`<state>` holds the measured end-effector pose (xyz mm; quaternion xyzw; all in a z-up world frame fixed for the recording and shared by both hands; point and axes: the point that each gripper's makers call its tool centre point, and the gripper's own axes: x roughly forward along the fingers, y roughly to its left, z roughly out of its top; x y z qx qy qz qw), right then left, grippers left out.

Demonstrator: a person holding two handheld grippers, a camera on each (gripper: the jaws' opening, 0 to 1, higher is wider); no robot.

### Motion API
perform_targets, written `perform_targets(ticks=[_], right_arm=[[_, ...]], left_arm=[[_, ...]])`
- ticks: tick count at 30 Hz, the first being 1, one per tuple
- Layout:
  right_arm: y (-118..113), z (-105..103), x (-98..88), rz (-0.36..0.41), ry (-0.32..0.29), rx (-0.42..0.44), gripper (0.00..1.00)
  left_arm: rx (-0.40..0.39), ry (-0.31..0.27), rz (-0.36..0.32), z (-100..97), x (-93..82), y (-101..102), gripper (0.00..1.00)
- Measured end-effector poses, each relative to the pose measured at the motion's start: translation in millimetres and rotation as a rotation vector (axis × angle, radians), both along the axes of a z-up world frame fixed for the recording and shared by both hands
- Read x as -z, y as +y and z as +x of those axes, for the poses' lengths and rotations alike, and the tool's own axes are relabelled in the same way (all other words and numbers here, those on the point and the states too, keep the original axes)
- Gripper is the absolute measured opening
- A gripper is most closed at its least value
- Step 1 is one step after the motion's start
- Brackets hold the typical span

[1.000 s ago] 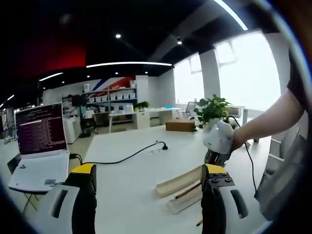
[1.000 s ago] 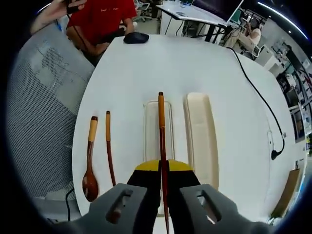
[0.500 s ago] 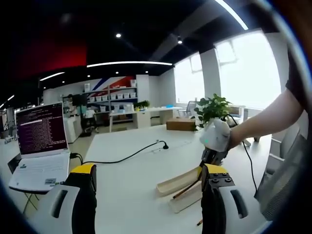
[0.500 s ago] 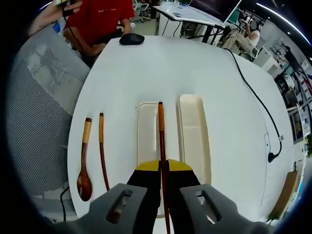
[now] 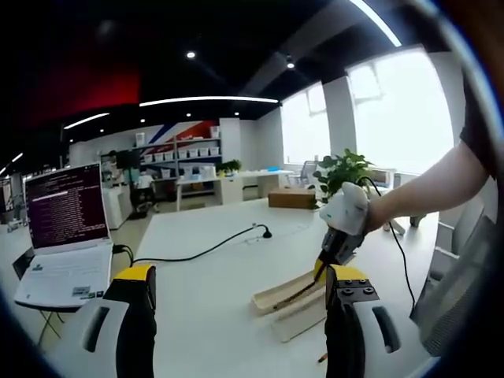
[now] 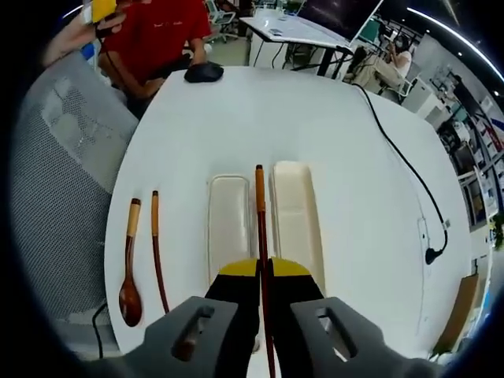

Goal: Arrange the utensils inside the cutlery case until each visible utensil rests in its matching compartment.

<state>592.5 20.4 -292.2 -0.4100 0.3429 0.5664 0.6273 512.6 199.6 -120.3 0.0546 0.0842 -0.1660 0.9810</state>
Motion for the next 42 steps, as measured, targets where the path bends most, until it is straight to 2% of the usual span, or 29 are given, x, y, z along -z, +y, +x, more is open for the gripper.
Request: perform_targets(ticks=[16, 21, 32, 42], right_arm=[[7.1, 11.6, -3.1, 0.019, -0.015, -0.021, 0.0], [4.8, 21.2, -2.7, 0.013, -0.024, 0.0, 0.0], [8.3, 29.1, 9.8, 0.008, -0.006, 0.017, 0.0], [15.8, 32.7, 15.8, 0.011, 0.005, -0.002, 0.0]], left_arm=[[-0.018, 0.005, 0.009, 1.1, 1.4, 4.2, 0.92], [-0.023, -0.004, 0.004, 0.3, -1.2, 5.4, 0.92], [-0.018, 0.007, 0.002, 0.1, 1.3, 4.2, 0.92], [-0.029, 0.005, -0.009, 0.9, 0.5, 7.3, 0.92]])
